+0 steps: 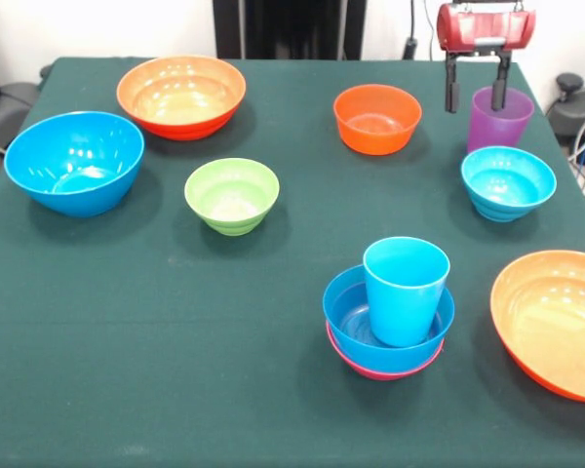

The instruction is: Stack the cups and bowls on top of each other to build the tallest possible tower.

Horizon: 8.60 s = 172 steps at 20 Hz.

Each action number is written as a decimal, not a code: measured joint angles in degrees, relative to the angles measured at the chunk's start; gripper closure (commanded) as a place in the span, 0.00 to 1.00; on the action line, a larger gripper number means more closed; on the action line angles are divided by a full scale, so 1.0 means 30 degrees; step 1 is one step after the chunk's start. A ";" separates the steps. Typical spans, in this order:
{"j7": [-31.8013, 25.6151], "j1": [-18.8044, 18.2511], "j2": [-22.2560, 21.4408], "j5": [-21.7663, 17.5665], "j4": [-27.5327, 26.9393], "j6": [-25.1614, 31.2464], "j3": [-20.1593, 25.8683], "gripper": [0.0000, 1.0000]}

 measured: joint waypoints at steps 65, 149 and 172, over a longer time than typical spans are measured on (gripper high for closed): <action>0.0392 0.2699 -0.3737 0.0621 0.1209 0.3958 -0.2388 0.00; 0.0392 0.1363 -0.1066 0.0716 0.0513 0.3182 -0.1666 1.00; 0.0392 0.1837 -0.0969 0.0716 0.0510 0.3182 -0.1655 1.00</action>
